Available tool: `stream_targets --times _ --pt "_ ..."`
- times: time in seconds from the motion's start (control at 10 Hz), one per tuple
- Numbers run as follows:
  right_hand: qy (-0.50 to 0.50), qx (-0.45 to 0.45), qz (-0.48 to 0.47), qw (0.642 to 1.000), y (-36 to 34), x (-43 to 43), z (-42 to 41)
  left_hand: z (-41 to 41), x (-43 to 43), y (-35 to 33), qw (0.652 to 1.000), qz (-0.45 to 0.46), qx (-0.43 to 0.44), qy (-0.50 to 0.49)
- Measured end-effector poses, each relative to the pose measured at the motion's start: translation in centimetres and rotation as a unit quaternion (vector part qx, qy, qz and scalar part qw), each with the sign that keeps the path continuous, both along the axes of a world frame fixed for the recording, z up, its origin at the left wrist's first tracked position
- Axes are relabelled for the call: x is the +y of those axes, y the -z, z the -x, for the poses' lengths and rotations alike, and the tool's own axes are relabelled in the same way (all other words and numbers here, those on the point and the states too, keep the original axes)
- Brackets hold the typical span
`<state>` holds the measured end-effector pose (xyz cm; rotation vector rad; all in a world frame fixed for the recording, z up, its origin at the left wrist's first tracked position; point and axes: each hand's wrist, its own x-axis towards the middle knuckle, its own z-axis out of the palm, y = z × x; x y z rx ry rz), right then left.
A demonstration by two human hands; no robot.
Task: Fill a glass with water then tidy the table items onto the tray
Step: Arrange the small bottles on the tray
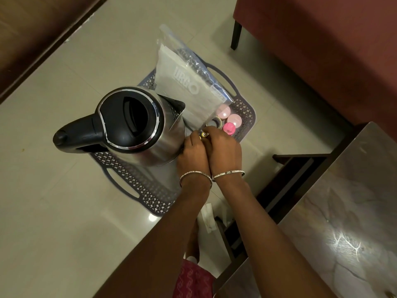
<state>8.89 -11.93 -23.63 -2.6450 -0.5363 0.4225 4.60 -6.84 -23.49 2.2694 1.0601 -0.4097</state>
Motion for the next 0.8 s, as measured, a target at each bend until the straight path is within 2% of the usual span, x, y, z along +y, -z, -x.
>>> stream_targets --times 0.4,0.8 --pt "0.013 0.009 -0.014 1.000 0.1 0.1 0.0 -0.3 0.0 -0.2 0.998 -0.050 -0.033 -0.002" --pt "0.015 0.009 -0.011 1.000 0.1 0.0 0.0 -0.3 -0.1 -0.3 0.998 -0.053 -0.016 0.000"
